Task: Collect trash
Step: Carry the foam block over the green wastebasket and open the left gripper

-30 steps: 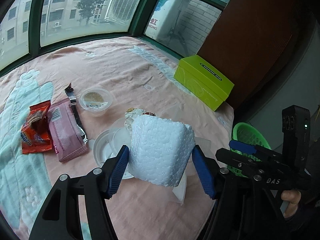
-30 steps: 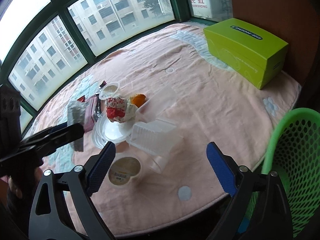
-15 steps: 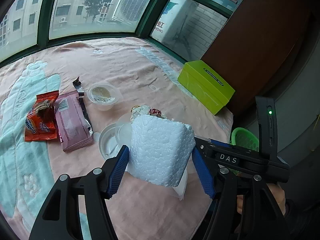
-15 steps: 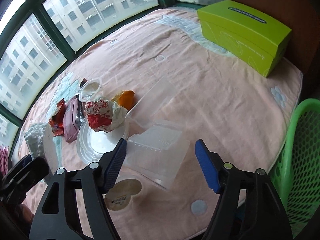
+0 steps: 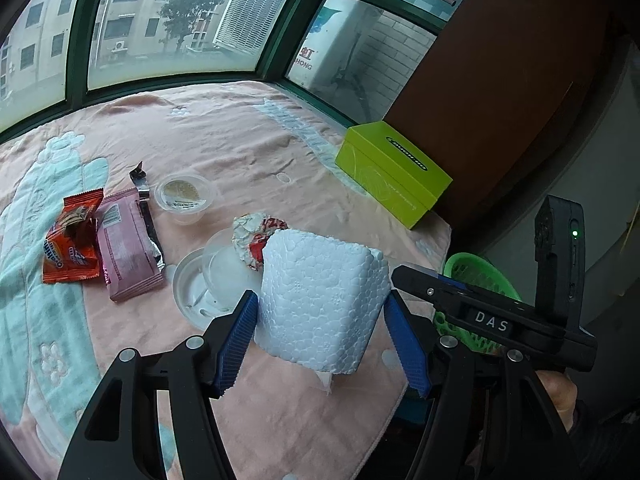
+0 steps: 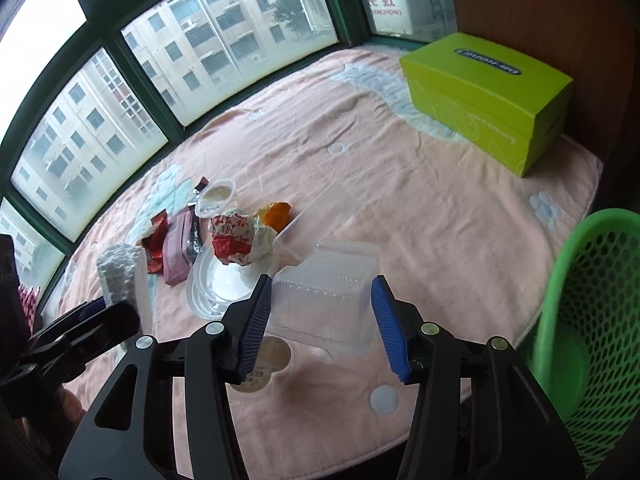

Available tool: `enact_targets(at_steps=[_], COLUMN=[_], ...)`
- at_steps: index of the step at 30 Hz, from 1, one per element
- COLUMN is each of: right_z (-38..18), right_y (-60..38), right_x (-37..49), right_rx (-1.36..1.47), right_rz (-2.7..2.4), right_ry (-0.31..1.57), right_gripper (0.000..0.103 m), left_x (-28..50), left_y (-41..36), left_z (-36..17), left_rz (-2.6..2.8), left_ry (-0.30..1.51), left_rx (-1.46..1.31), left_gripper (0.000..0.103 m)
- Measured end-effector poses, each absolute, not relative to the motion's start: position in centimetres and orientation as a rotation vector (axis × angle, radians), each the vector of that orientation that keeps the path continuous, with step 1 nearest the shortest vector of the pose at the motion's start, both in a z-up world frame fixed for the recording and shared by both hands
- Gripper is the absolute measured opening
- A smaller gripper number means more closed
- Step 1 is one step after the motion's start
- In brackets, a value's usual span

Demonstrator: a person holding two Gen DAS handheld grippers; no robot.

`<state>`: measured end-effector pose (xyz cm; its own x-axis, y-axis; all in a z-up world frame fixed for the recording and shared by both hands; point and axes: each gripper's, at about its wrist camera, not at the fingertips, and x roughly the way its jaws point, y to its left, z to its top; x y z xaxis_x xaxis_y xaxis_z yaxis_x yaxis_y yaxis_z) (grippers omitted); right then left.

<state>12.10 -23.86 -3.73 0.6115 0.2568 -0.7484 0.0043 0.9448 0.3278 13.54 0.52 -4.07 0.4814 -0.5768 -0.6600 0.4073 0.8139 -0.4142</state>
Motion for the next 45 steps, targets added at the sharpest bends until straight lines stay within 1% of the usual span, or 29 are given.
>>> enact_targets(at_steps=[13,22,29,31,32,38,40,41,45], right_z=[-1.0,-2.6,-3.6,-3.6,-3.6,-2.9,-2.6,-2.5,-2.1], right_y=[-30.9,-37.3,-40.2,-40.7,-41.0,-42.8,-43.4,-43.7,-44.6], right_x=[4.2,0.5,-1.2,-1.5,-1.7,-3.1,-3.6,-3.9,-4.9], right_rx=[0.292,0.359,0.41,0.424,0.429,0.436,0.43,0.428,0.43], right_rz=[0.006,-0.122,-0.17,-0.181,-0.189,-0.239,-0.262,-0.272,-0.308], right_ry=[0.821,0.852,0.863,0.861,0.858,0.834,0.82,0.815,0.798], right_gripper=[0.051,0.052,0.053,0.055,0.058,0.059,0.06,0.062,0.063], left_x=[11.0,10.3,10.0,9.9,9.9,9.9,9.8,9.7,9.6], left_y=[-6.3,-12.8,-16.9,-18.1,-18.8,-22.5,-23.7,-24.1,-26.1], left_z=[-2.0,-1.9,-2.0,-1.9,-2.0,-2.3,-2.6,-2.8,-3.7], left_rz=[-0.733,-0.833,-0.896,-0.916,-0.926,-0.984,-0.996,-1.001,-1.018], left_ry=[0.855,0.882,0.908,0.911,0.914,0.941,0.952,0.958,0.989], left_rx=[-0.174,-0.121,-0.076,-0.056,-0.046,-0.014,0.0,0.006,0.032], left_gripper=[0.063,0.063,0.063,0.063,0.063,0.063,0.063,0.063,0.063])
